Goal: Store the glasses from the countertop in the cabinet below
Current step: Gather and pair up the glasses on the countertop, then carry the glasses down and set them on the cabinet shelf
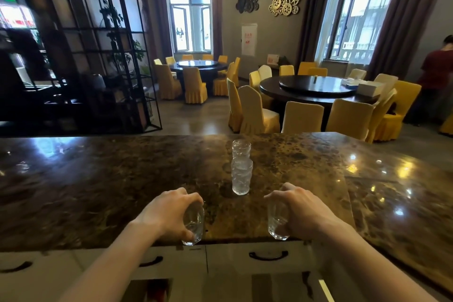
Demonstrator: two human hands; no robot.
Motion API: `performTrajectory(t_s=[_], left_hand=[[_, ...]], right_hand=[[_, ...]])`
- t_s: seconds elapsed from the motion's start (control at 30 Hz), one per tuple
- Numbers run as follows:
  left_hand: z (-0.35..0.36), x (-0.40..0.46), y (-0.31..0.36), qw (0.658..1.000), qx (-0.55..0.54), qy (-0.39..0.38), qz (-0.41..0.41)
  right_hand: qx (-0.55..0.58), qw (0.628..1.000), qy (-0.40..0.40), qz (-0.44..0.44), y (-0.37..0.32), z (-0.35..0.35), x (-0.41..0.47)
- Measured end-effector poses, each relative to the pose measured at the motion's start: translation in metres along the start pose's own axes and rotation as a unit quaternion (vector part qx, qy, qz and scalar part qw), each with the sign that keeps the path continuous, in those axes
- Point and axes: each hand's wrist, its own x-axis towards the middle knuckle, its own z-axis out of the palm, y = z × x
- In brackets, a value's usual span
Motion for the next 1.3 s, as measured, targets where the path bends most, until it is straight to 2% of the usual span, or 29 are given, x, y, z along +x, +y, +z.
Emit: performTrajectory(t_s=[0.33, 0.43, 0.63, 0.87, 0.9, 0.97, 1.1, 1.3], left_hand=[[0.018, -0.026, -0.016, 1.000, -0.008, -0.008, -0.011], [0.038, -0.040, -0.017, 0.999, -0.026, -0.022, -0.017], [0.106, -0.070, -0.016, 0.994, -0.054, -0.078, -0.048], [0.238, -0.089, -0.034, 0.981, -0.093, -0.144, -0.088], [0.275, -0.090, -0.038, 0.977, -0.101, -0.159, -0.096], [0.302, -0.092, -0.043, 0.982, -0.092, -0.140, -0.092], [0.400, -0.083, -0.060, 0.984, -0.073, -0.113, -0.115], [0.553, -0.071, -0.093, 0.971, -0.087, -0.140, -0.176]], right_hand=[[0.001, 1.000, -0.005, 0.010, -0.025, 0.026, -0.013], [0.006, 1.000, -0.012, 0.011, -0.031, 0.054, -0.020], [0.043, 0.996, -0.076, 0.007, -0.036, 0.142, -0.036], [0.065, 0.989, -0.133, 0.004, -0.026, 0.281, -0.039], [0.068, 0.985, -0.158, 0.003, -0.022, 0.317, -0.037], [0.068, 0.986, -0.149, -0.006, -0.018, 0.344, -0.034], [0.059, 0.987, -0.152, -0.005, -0.011, 0.439, -0.013], [0.046, 0.988, -0.145, -0.009, -0.008, 0.587, 0.023]])
